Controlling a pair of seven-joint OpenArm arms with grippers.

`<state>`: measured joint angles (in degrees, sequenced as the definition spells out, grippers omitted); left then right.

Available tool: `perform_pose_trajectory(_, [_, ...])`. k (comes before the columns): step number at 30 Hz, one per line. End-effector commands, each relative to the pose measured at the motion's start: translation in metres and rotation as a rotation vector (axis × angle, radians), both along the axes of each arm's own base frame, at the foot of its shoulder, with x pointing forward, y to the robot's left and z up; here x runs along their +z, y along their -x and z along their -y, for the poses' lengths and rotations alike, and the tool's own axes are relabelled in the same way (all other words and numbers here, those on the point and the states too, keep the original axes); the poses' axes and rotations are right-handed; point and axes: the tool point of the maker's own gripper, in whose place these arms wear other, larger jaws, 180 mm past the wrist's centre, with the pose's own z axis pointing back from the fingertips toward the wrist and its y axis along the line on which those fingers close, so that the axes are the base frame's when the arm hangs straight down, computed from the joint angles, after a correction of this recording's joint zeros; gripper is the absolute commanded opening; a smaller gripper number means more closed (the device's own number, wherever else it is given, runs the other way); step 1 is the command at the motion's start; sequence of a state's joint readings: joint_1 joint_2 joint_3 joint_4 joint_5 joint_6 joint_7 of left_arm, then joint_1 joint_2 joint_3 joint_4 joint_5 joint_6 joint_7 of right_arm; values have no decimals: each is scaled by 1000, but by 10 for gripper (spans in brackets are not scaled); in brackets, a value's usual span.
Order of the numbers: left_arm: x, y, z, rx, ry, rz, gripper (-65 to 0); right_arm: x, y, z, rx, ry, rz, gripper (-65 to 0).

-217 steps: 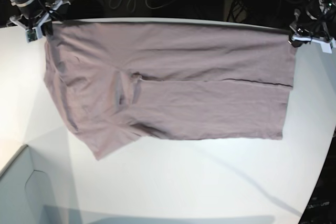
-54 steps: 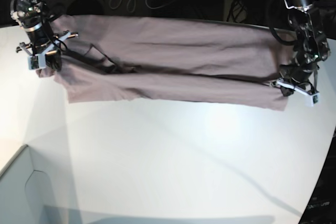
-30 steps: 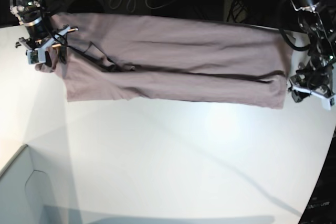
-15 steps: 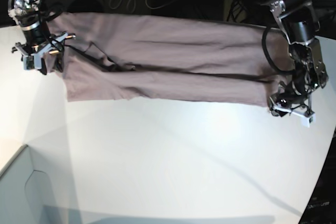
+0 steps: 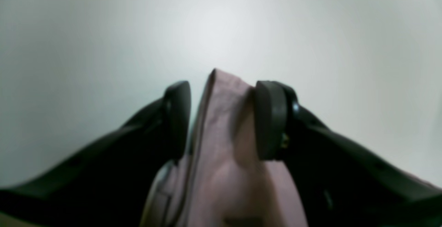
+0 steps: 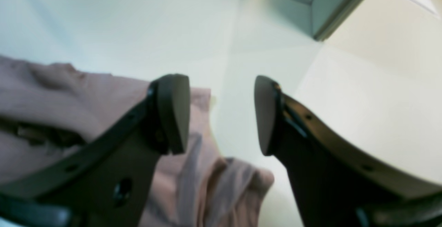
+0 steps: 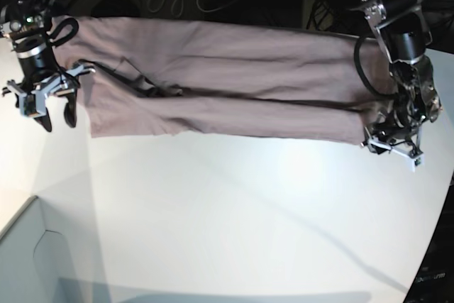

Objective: Layout the t-shirt on the table in an organized manner, then fold the t-shirt properly
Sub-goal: 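Release the hem and reposition both grippers at the folded shirt's ends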

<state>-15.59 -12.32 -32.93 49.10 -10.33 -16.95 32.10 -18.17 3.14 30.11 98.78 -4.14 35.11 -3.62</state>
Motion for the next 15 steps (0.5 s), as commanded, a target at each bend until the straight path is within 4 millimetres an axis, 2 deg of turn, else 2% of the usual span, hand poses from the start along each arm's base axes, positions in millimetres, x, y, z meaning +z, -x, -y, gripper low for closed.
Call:
perform_pose_trajectory(1, [19, -17, -7, 8, -24, 69, -367, 16, -7, -1, 8, -1, 61, -348])
perform_pose_trajectory(6, [17, -18, -4, -3, -50, 75, -501, 22, -14, -1, 8, -1, 84, -348])
perform_pose_trajectory(11, [17, -18, -3, -4, -49, 74, -568, 31, -29, 0, 5, -7, 120, -348])
perform_pose_trajectory(14, [16, -17, -3, -5, -48, 69, -650, 33, -39, 3, -3, -4, 112, -348])
perform_pose_trajectory(15, [16, -17, -3, -6, -47, 67, -650, 33, -44, 4, -8, -2, 106, -348])
